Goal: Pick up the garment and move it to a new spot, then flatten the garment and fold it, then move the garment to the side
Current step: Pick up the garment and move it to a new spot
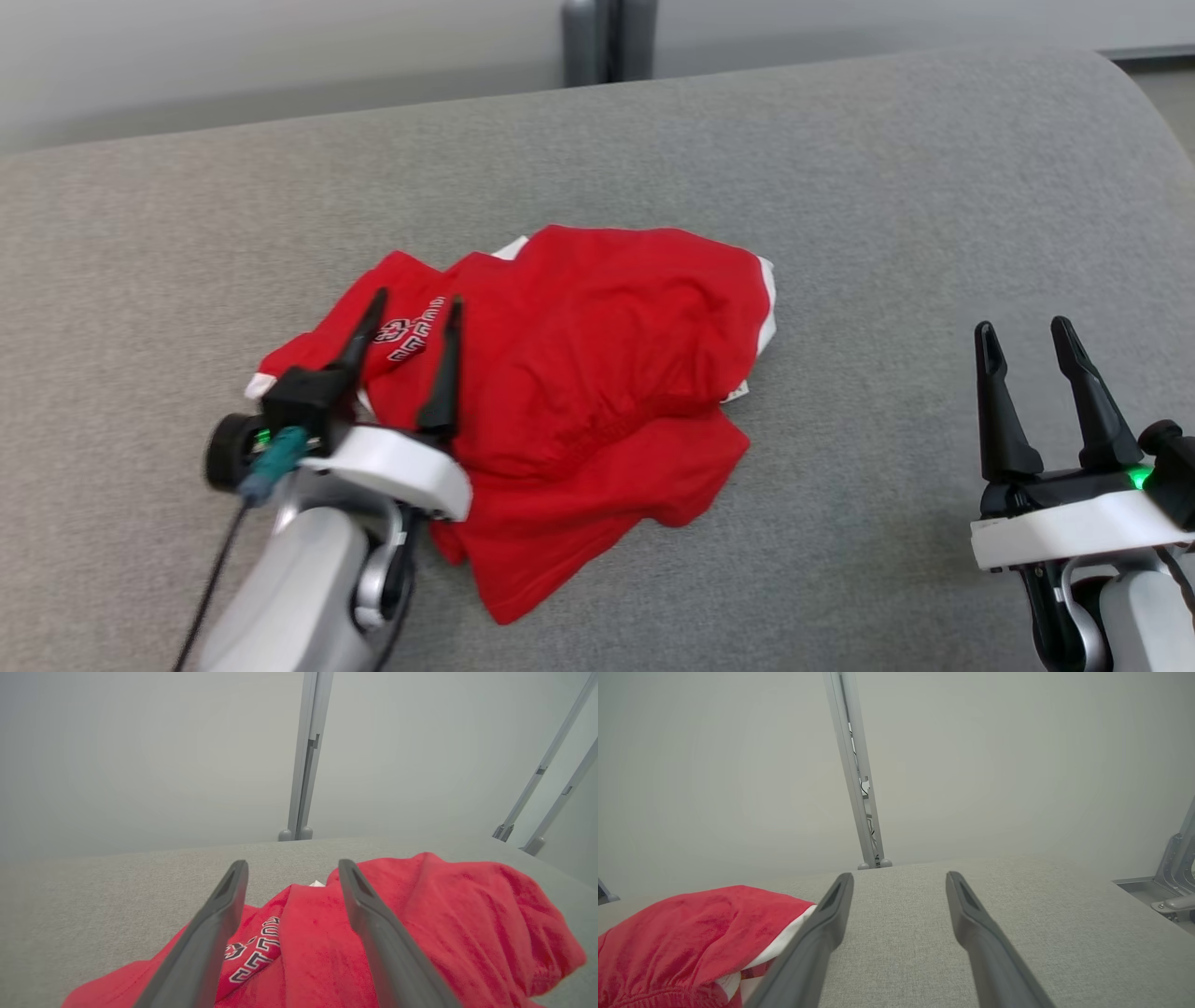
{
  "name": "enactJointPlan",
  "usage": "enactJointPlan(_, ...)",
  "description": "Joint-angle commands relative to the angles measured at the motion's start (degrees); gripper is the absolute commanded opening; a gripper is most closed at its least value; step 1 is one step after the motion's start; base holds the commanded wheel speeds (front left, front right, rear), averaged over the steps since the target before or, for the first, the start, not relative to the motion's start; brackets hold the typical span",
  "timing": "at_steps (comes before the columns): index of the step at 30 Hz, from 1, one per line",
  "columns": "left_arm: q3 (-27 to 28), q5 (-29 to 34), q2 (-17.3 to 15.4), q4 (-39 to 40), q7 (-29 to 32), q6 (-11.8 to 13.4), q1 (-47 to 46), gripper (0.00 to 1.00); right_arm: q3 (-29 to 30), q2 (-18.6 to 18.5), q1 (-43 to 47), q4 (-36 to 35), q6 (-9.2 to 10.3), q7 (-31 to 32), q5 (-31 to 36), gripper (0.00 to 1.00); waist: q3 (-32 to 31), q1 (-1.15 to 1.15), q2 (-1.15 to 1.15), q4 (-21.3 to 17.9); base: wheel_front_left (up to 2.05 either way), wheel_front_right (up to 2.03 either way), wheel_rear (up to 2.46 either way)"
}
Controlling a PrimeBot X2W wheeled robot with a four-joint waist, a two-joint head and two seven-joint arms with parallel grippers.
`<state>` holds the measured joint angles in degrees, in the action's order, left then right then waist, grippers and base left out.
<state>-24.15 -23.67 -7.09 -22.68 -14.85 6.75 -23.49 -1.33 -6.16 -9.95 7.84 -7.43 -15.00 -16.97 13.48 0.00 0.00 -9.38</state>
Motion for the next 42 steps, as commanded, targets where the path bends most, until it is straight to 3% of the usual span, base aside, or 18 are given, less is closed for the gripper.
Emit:
enactJointPlan(1,1.8,-0.5,-1.3,1.0,-0.2,0.9,1.4,1.00,0.1,-0.6,0.8,0.0,-0.11,-0.3,0.4,1.00,-1.2,0.00,0.00,1.7,0.00,0.00,0.00)
enactJointPlan(7,7.4,-1.8,-4.8,4.6,-0.3,1.5,6.1,1.00,-0.1,-1.2,1.5,0.9,-0.11,-0.3,0.4,1.00,-3.1,0.00,0.00,4.0,0.00,0.00,0.00)
enactJointPlan(13,10.1,-2.7,-7.0,7.5,-0.3,0.4,11.4,1.00,-0.4,-2.0,2.6,1.7,-0.11,-0.3,0.4,1.00,-5.4,0.00,0.00,5.4,0.00,0.00,0.00)
enactJointPlan(18,9.6,-2.7,-8.4,9.4,0.0,-0.3,15.0,1.00,-1.1,-2.3,3.7,2.4,-0.11,-0.3,0.3,1.00,-7.1,0.00,0.00,5.6,0.00,0.00,0.00)
enactJointPlan(42,8.3,-2.6,-10.9,16.4,4.1,3.0,23.4,1.00,-0.6,-1.9,9.1,-0.3,-0.11,2.8,1.4,1.00,-12.0,0.00,0.00,5.3,0.00,0.00,0.00)
